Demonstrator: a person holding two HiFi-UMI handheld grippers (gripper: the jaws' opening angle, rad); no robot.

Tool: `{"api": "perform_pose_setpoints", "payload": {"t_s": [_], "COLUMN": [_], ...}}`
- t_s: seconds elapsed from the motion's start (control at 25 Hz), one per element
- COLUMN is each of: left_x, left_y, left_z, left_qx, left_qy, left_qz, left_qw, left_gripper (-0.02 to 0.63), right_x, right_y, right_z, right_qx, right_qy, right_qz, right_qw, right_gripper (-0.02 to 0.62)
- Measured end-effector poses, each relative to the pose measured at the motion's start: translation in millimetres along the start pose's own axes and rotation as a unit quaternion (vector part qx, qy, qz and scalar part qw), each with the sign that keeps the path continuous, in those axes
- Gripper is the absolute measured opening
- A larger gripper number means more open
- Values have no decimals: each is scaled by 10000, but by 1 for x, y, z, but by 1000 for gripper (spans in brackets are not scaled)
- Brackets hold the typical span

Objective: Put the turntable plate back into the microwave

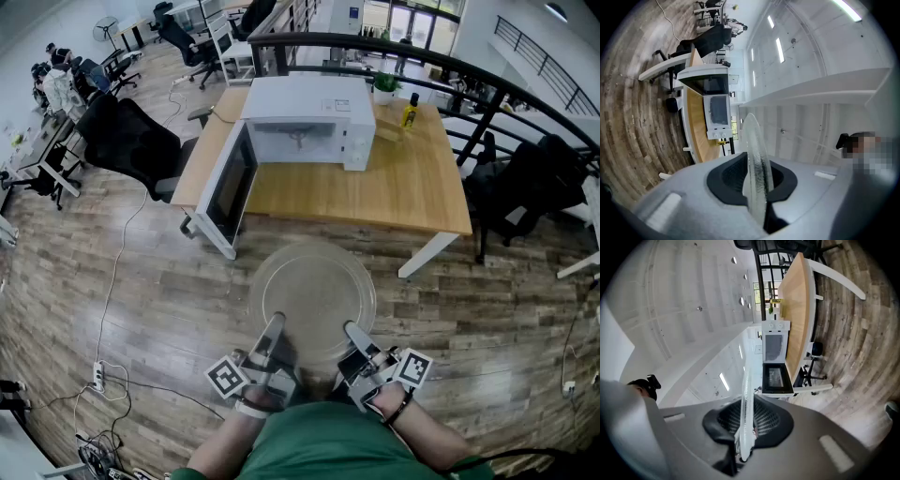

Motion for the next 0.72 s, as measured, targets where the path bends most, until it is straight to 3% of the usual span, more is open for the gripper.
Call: {"api": "perform_pose_setpoints", "payload": {"t_s": [0.72], "left_x": [12], "left_y": [50], "left_z": [-3], "left_qx": [39], "left_qy": [-222], "left_qz": [-14], "left_qw": [9997], "left_gripper": [35], "right_x": [-53], "right_y": [-3], "right_z": [3], "right_qx": [306], "right_qy": [-158], "right_qz": [10], "right_qw": [9994], "right_gripper": [48]}}
Point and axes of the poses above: the fingertips, and each gripper's own axes: x backward along the fingers, z to its left, y out of its top, the point moved 3 cm from there along x, backward along the fingers, and after that the axes turned 14 degrees about z, right-handed, at the moved point
